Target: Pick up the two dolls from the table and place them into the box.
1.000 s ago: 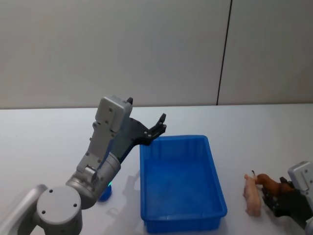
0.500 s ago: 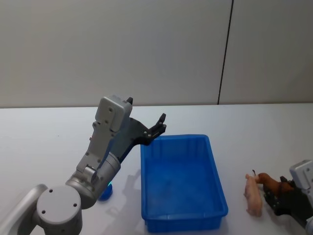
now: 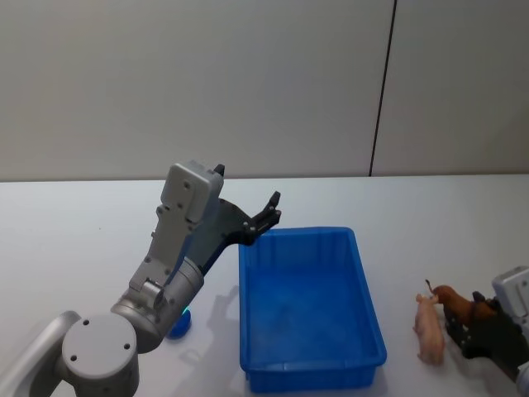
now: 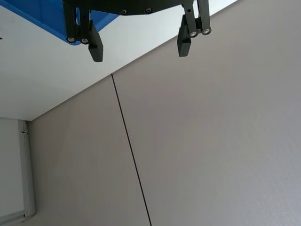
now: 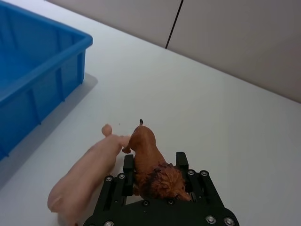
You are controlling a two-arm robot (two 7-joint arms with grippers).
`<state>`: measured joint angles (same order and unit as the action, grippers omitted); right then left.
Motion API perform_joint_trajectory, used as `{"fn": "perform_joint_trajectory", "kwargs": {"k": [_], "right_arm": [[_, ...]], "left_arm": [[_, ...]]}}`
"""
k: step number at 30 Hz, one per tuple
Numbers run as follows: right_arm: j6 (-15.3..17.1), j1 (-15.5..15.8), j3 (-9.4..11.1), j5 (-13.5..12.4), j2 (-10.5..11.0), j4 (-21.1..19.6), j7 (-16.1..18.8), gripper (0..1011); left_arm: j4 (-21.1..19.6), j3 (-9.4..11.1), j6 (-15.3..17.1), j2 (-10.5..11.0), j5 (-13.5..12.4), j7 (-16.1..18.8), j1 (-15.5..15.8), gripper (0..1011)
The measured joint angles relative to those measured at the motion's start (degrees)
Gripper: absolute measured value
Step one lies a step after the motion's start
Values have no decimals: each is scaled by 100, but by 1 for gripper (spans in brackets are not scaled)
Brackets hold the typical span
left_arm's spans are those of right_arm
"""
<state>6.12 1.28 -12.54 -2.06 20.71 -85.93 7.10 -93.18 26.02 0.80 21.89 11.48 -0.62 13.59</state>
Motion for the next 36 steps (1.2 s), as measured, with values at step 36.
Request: {"fn": "perform_joint_trajectory", "kwargs": {"k": [36], "right_arm": [[-1390,-324,44,216,-185,-650,-104,519]], "left_arm": [[0,0,0,0,0,0,0,1002]]}}
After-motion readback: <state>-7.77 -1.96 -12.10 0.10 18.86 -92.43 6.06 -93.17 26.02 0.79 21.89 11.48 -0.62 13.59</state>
